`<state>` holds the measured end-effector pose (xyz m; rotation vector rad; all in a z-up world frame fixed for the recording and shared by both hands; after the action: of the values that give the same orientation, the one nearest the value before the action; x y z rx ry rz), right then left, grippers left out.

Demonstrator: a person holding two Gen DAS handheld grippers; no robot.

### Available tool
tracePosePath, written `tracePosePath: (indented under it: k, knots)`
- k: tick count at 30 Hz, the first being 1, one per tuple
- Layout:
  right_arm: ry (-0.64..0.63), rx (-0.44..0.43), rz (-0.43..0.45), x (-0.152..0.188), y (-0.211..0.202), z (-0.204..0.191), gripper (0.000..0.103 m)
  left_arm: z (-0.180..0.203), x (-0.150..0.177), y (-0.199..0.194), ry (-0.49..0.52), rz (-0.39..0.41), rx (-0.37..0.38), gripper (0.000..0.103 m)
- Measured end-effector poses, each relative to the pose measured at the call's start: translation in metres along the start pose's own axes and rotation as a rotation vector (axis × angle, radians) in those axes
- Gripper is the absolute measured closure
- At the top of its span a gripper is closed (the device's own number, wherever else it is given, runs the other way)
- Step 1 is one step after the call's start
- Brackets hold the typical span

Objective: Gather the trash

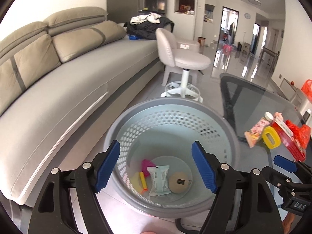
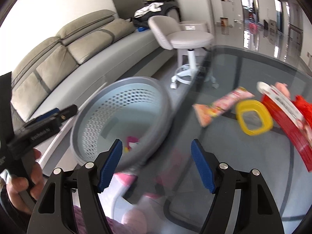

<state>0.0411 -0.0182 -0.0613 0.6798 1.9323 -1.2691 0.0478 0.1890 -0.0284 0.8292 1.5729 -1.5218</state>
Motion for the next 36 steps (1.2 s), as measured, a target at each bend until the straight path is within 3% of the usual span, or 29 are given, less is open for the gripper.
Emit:
tracePosePath:
  k: [9, 15, 22, 36]
  knots:
    - [0.041, 0.151, 0.008, 0.007, -0.040, 0.079, 0.033, 0.059, -0.005, -0.013, 0.024, 0.011, 0.110, 0.026]
    - [0.059, 0.200, 0.016, -0.001, -0.047, 0.117, 0.030, 0.103, -0.006, -0.006, 0.048, 0.005, 0.163, 0.026]
    - [0.056, 0.199, -0.020, -0.006, -0.028, 0.139, 0.028, 0.130, -0.009, 0.017, 0.062, 0.004, 0.158, 0.024]
    - [0.069, 0.176, -0.112, -0.010, 0.028, 0.149, 0.025, 0.140, 0.002, 0.051, 0.091, -0.023, 0.133, 0.020]
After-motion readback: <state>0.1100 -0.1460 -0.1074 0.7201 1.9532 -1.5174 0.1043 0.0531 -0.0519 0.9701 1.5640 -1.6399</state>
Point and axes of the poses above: each gripper's, at about its wrist camera, not at the fingertips, and y roughly the way its jaws point, z to its right, x to its underside, the point moved 2 cm from there along y, roughly the way its jaws point, and after that the axes turned 14 degrees about z, right-handed, at the moved point
